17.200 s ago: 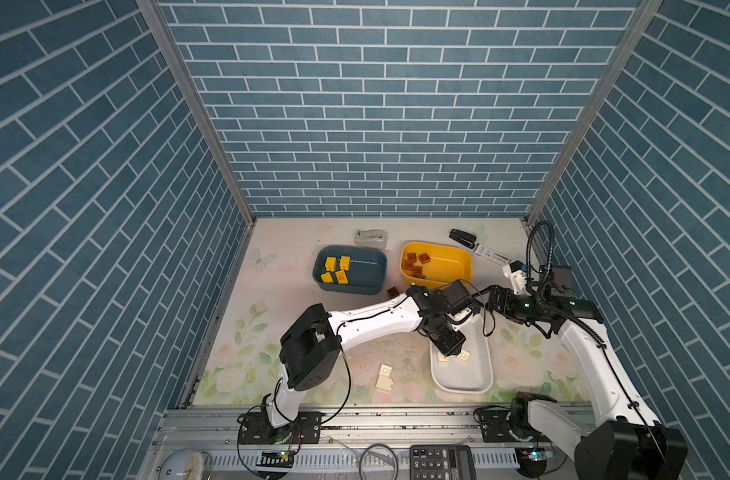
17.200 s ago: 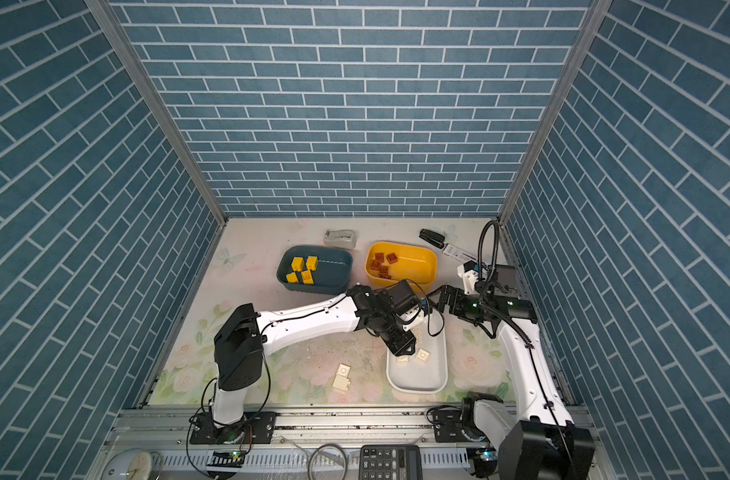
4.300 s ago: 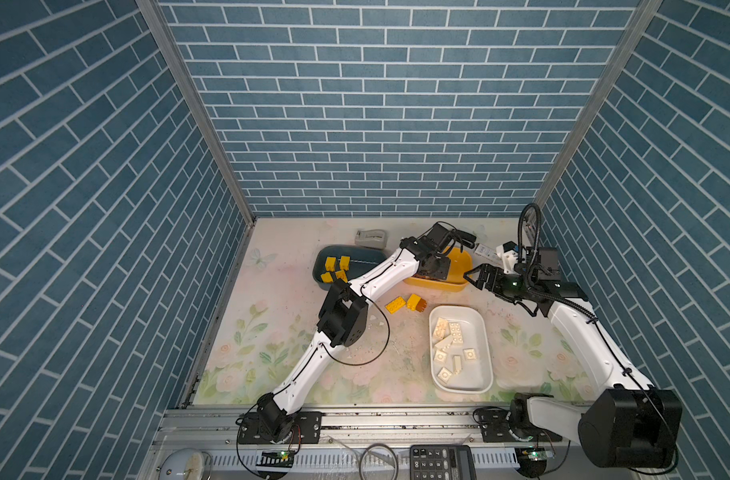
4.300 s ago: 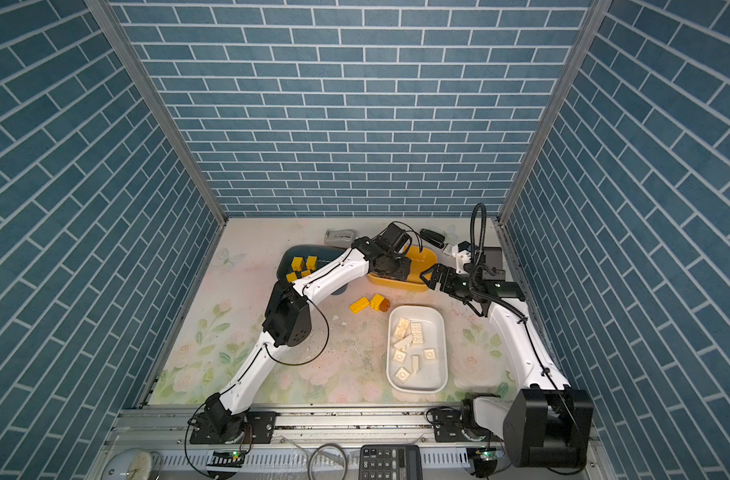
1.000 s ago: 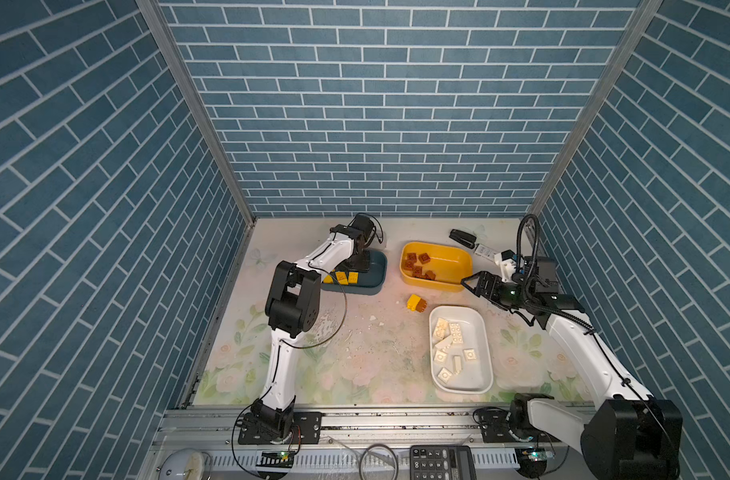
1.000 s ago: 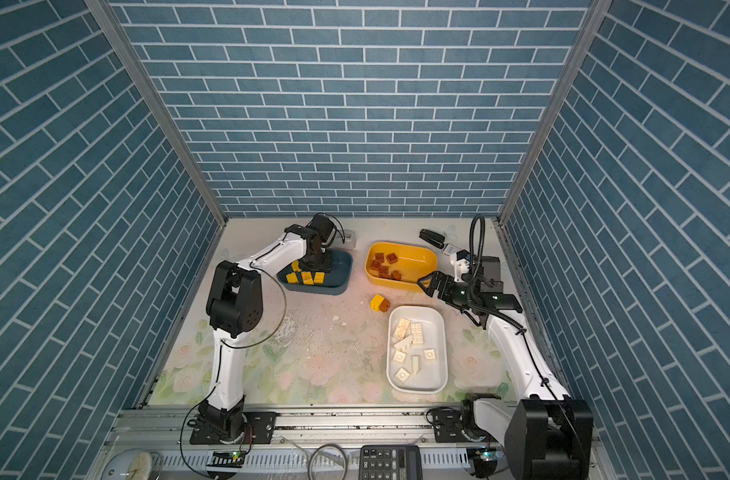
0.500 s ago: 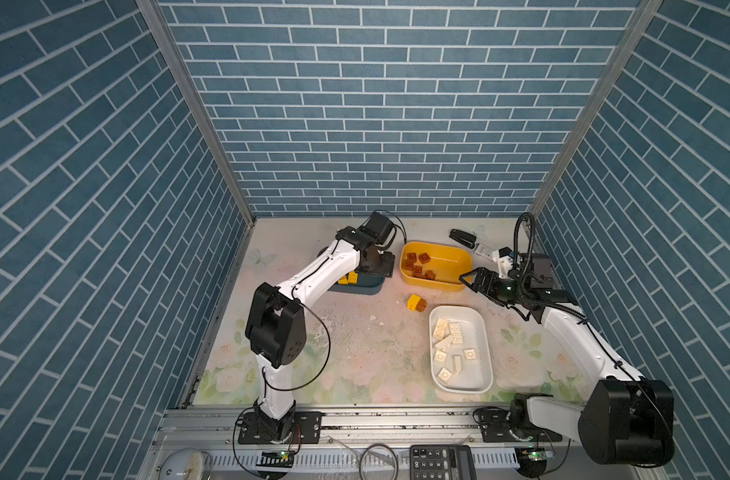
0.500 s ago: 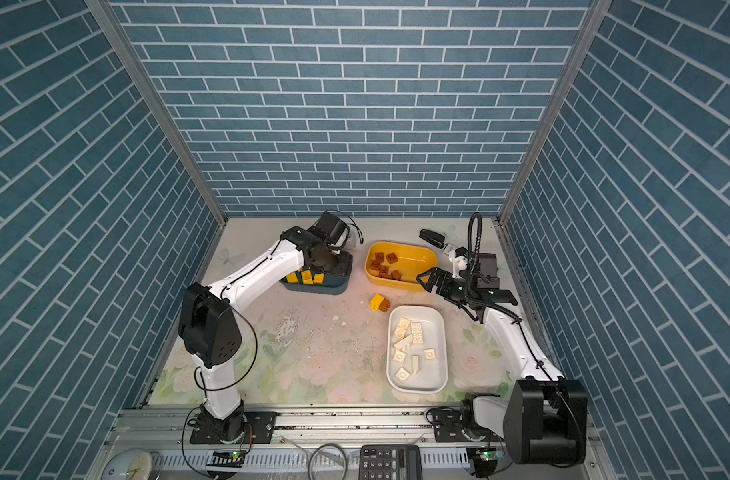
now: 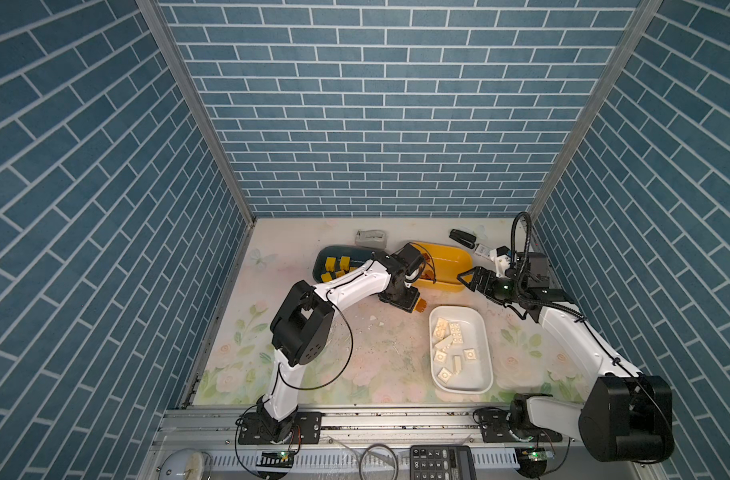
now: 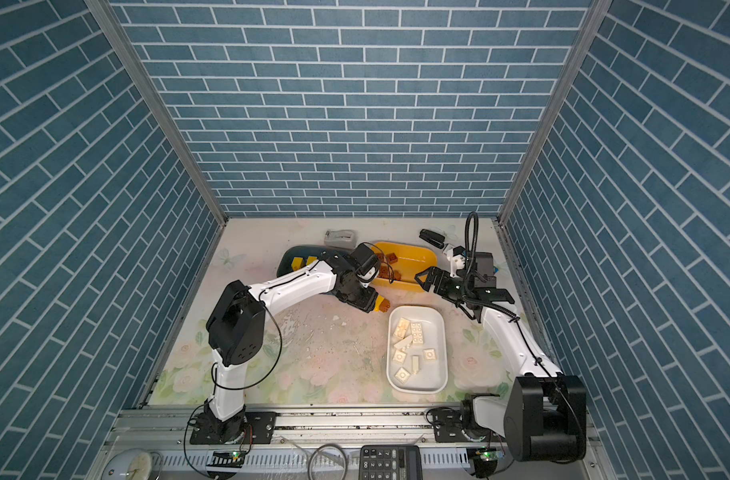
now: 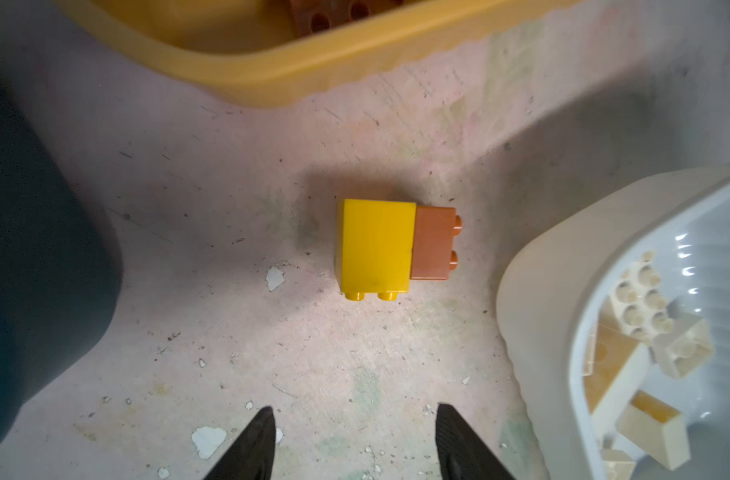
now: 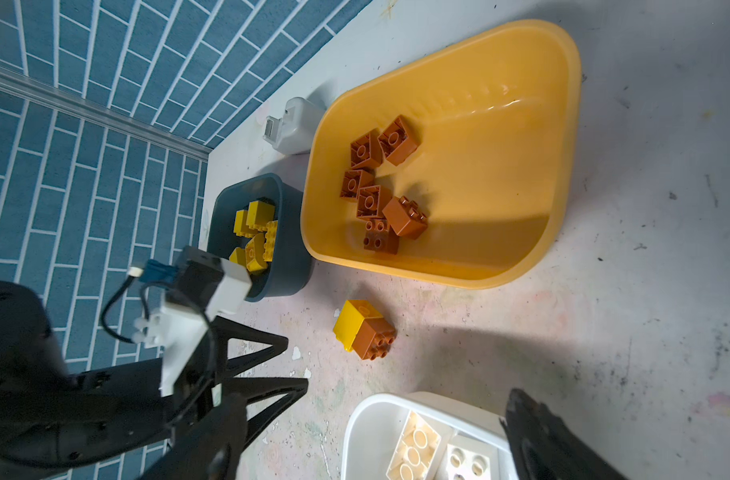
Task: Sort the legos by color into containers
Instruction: 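Grasp the yellow brick stuck to the brown brick with the left gripper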
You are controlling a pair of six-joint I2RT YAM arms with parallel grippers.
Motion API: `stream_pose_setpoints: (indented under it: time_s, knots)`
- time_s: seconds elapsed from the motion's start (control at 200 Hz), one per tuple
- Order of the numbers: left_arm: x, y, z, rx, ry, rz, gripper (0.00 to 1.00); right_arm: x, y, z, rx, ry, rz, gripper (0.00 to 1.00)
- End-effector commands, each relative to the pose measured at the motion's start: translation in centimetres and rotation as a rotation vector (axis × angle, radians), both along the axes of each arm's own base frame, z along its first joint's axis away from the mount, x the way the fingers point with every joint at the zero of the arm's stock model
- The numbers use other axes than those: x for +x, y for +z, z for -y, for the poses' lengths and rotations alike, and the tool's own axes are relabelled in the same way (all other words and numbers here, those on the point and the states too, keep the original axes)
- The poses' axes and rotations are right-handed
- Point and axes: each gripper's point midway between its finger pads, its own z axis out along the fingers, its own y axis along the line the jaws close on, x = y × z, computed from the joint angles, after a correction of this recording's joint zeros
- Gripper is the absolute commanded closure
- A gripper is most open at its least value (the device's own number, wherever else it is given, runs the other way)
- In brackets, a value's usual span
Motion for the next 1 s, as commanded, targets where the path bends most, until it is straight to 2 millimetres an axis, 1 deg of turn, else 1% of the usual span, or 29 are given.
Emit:
stream_pose_setpoints:
  time_s: [0.0, 0.1, 0.325, 0.465, 0.55, 0.655, 0.8, 0.89, 0.995]
  knots:
    - [0.3, -1.4, 0.5, 0.008, -0.052, 0.010, 0.38, 0.8, 0.8, 0.1, 0.000, -0.028, 0.016, 0.03]
    - [0.7, -2.0, 1.3, 0.000, -0.055, 0.007, 0.38, 0.8, 0.6, 0.1, -0.004, -0.030, 0.013, 0.03]
    - [1.3, -3.0, 2.2, -0.002, -0.053, 0.006, 0.38, 0.8, 0.4, 0.2, -0.014, -0.039, 0.005, 0.03]
    - [2.5, -3.2, 2.3, 0.012, -0.018, 0.036, 0.37, 0.8, 0.3, 0.2, -0.018, -0.038, -0.001, 0.03]
    - [2.9, -3.4, 2.7, 0.015, -0.003, 0.042, 0.37, 0.8, 0.2, 0.2, -0.020, -0.036, -0.005, 0.03]
    - [3.3, -3.8, 2.5, 0.037, 0.012, 0.053, 0.37, 0.9, 0.1, 0.2, -0.020, -0.035, -0.007, 0.03]
    - [3.5, -3.8, 2.3, 0.051, 0.017, 0.066, 0.39, 0.9, 0.1, 0.2, -0.019, -0.035, -0.007, 0.03]
    - [3.5, -4.1, 2.3, 0.054, 0.014, 0.062, 0.40, 0.9, 0.0, 0.2, -0.018, -0.032, -0.007, 0.03]
    - [3.5, -4.4, 2.8, 0.034, 0.011, 0.053, 0.47, 0.9, -0.1, 0.1, -0.017, -0.030, -0.008, 0.03]
